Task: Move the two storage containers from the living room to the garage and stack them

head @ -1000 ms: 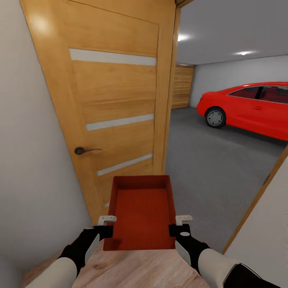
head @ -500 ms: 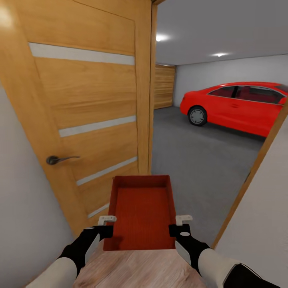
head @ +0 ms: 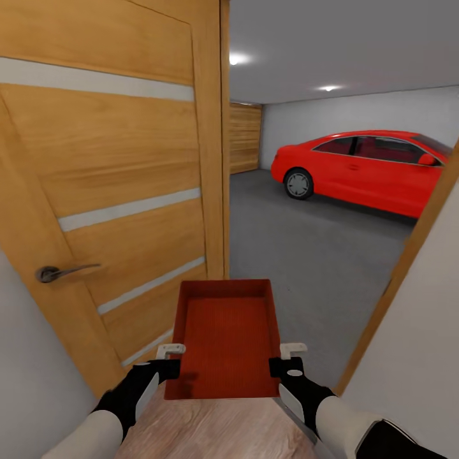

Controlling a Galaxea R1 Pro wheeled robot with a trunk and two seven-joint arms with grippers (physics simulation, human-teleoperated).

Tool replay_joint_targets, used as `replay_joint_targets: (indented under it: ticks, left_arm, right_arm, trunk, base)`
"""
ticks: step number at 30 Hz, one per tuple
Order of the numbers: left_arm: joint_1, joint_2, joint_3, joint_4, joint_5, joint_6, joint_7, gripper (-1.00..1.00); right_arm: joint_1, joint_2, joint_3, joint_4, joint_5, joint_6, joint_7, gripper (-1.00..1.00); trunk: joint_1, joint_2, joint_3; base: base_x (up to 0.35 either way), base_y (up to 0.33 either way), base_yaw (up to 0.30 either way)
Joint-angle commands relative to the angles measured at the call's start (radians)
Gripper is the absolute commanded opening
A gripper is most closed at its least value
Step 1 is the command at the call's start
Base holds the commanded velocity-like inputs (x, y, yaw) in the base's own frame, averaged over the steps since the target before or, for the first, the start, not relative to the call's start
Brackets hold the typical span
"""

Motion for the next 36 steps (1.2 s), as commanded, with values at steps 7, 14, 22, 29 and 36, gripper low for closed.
replay_joint_targets:
  ticks: [7, 14, 22, 29, 36]
  left_arm:
    - [0.0, 0.001, 0.008, 0.001, 0.004, 0.003, 0.003, -1.0]
    - [0.0, 0.001, 0.008, 0.0, 0.003, 0.002, 0.003, -1.0]
    - [0.0, 0.001, 0.008, 0.0, 0.003, 0.002, 0.003, -1.0]
    - [0.0, 0.001, 0.008, 0.0, 0.003, 0.003, 0.003, -1.0]
    - [0.0, 0.001, 0.008, 0.0, 0.003, 0.002, 0.003, -1.0]
  right_arm:
    - [-0.002, -0.012, -0.045, -0.001, 0.009, -0.033, -0.03, -1.0]
    - [-0.002, -0.012, -0.045, -0.001, 0.008, -0.034, -0.031, -1.0]
    - [-0.002, -0.011, -0.045, -0.001, 0.008, -0.034, -0.031, -1.0]
    - [-0.002, -0.01, -0.045, -0.001, 0.009, -0.033, -0.031, -1.0]
    - [-0.002, -0.009, -0.045, -0.001, 0.009, -0.033, -0.03, -1.0]
  trunk:
    - [0.001, -0.001, -0.001]
    - [0.001, -0.001, -0.001]
    - [0.001, -0.001, -0.001]
    - [0.001, -0.001, -0.001]
    - [0.001, -0.001, -0.001]
  base:
    - [0.253, 0.18, -0.003]
    - [0.234, 0.114, -0.095]
    - [0.198, 0.013, -0.233]
    - [0.195, 0.001, -0.236]
    - [0.194, 0.0, -0.216]
